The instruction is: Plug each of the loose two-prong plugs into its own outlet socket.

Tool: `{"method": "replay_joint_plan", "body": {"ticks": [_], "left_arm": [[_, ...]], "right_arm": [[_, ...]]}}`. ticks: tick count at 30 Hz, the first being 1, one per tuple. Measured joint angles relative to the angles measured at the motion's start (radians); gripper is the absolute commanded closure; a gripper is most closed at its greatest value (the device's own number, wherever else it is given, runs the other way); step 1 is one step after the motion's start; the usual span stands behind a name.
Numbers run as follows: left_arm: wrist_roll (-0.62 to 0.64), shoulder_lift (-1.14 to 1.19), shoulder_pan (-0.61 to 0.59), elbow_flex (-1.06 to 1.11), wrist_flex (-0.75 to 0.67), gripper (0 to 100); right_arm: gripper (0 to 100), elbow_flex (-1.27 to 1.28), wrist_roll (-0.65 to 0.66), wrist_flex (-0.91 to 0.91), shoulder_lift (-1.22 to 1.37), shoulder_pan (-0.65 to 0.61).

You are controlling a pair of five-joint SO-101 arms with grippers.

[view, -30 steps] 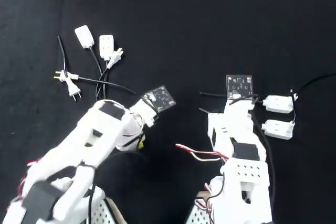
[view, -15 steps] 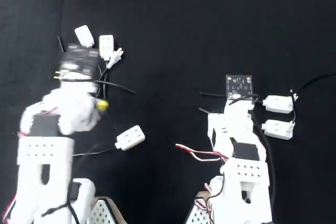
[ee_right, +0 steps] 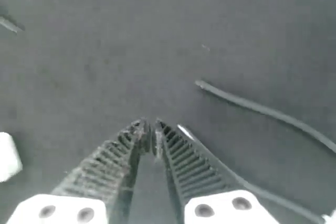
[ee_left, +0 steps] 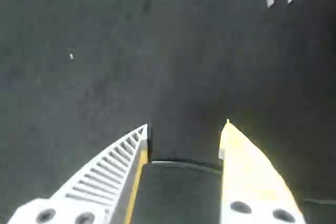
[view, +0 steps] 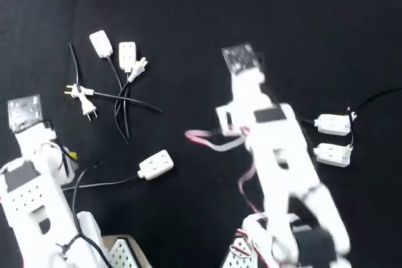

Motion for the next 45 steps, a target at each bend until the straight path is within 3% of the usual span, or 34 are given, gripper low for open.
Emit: {"method": "replay_joint_plan", "body": {"ticks": [5,9,14,18,26,34,45], "left_arm": [[-0.009,-0.061,-0.005,0.149,-0.077,78],[-0.066,-0.121,-0.011,0.21,-0.083,78],[-0.1,-0.212,-0.011,0.261,-0.083,78],[-0.106,-0.296,-0.011,0.299,-0.064,78],[-0.15,-0.529,-0.011,0.368,0.06,78],[-0.17,-0.816,-0.011,0.417,0.235,78],[-0.17,-0.825,-0.011,0.42,0.242,78]], "right_arm": [[97.6,-0.347,-0.005,0.078,0.301,-0.115],[97.6,-0.562,-0.089,0.086,0.471,-0.206],[97.4,-0.796,-0.144,0.135,0.551,-0.245],[90.0,-0.996,-0.17,0.221,0.586,-0.293],[87.2,-1.218,-0.442,0.184,0.91,-0.446],[87.1,-1.501,-0.618,0.176,1.211,-0.471],[79.5,-1.692,-0.655,0.176,1.418,-0.45]]}}
